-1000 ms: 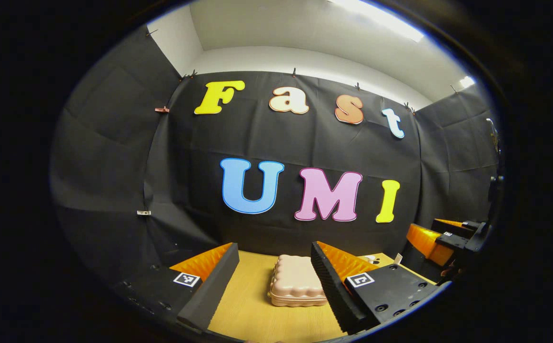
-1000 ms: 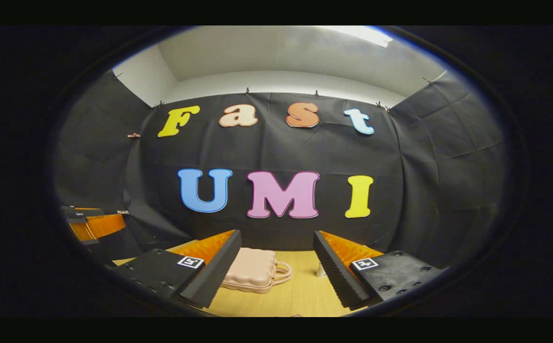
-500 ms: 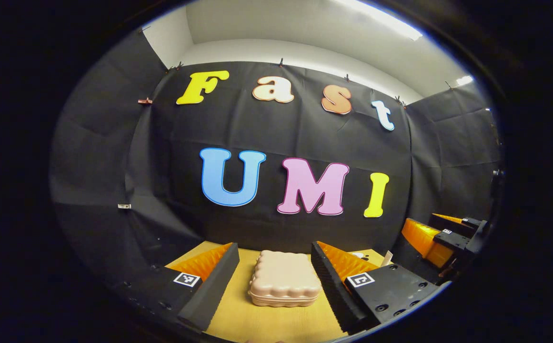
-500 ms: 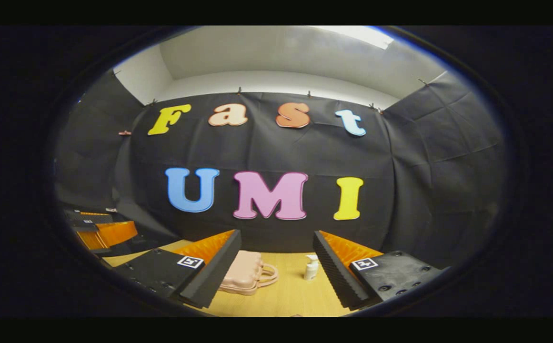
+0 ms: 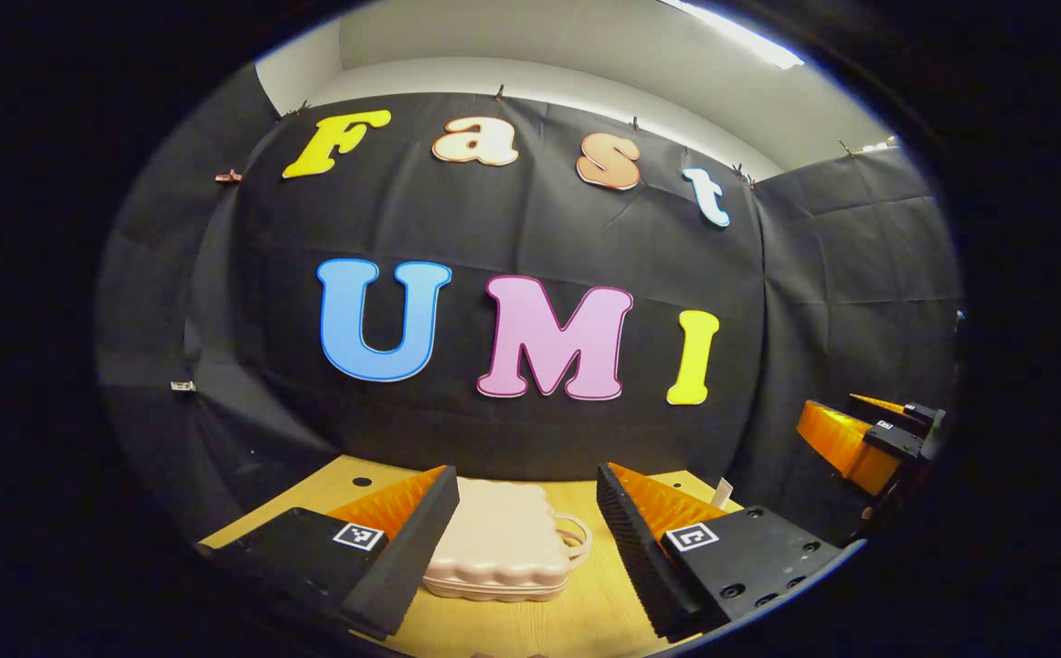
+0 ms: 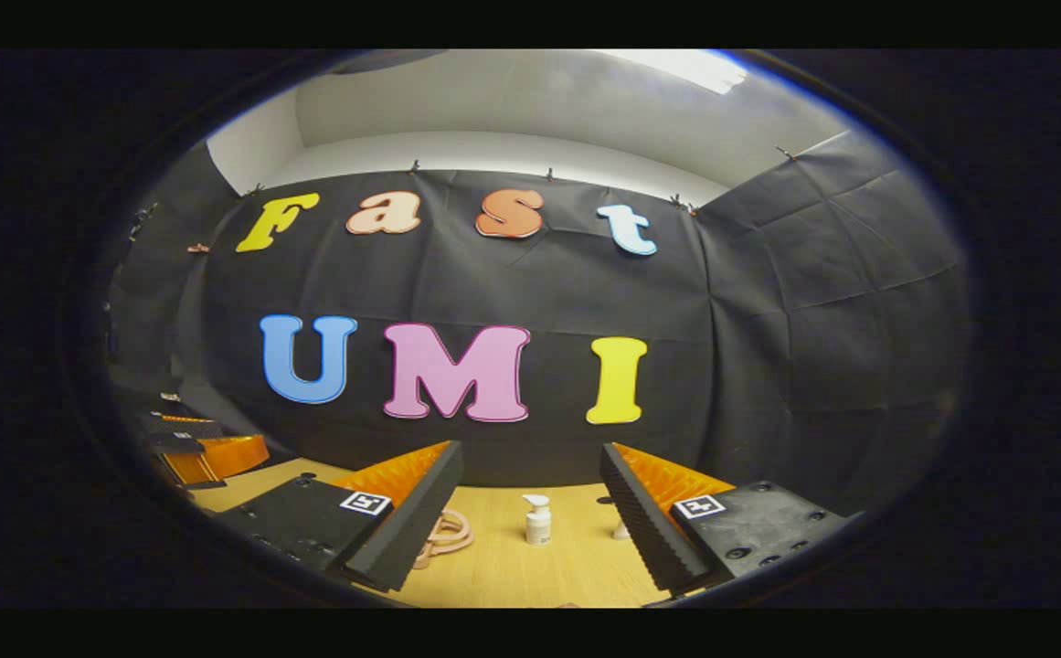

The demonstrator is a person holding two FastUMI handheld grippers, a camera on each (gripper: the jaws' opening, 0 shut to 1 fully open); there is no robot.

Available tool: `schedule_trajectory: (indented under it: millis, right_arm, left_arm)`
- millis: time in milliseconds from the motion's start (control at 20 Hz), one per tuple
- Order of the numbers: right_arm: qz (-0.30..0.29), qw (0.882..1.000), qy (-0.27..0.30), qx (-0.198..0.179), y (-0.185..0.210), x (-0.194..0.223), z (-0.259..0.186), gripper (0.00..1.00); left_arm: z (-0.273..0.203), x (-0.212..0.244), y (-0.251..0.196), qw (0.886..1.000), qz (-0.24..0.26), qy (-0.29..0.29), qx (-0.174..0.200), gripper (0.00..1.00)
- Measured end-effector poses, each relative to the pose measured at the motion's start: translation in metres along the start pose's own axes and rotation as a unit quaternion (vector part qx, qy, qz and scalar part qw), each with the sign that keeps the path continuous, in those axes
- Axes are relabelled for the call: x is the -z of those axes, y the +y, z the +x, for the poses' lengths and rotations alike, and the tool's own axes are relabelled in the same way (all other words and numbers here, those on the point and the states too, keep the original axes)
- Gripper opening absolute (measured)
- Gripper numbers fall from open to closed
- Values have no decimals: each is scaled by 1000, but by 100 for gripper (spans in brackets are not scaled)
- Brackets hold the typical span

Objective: First open the suitcase, pack the skin care products into it, and then close the suitcase.

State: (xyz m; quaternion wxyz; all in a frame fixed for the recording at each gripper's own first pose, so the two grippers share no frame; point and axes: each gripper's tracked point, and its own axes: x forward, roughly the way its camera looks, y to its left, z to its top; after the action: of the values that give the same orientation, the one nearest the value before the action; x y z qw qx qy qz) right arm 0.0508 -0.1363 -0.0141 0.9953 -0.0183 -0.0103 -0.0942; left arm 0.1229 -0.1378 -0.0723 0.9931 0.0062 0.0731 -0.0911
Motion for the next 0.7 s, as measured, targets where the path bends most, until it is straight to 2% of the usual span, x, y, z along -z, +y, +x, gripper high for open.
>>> schedule_trajectory:
  millis: [150,300,700]
  right_arm:
    - [-3,1000,9,4,-16,13,20,96]
    - [-6,1000,15,5,-33,23,43,96]
    - [-6,998,58,12,-80,73,89,96]
  left_arm:
    - [40,26,-22,999,0,41,19,96]
    - [85,55,-45,997,23,73,34,96]
    - [195,153,-110,983,32,172,64,96]
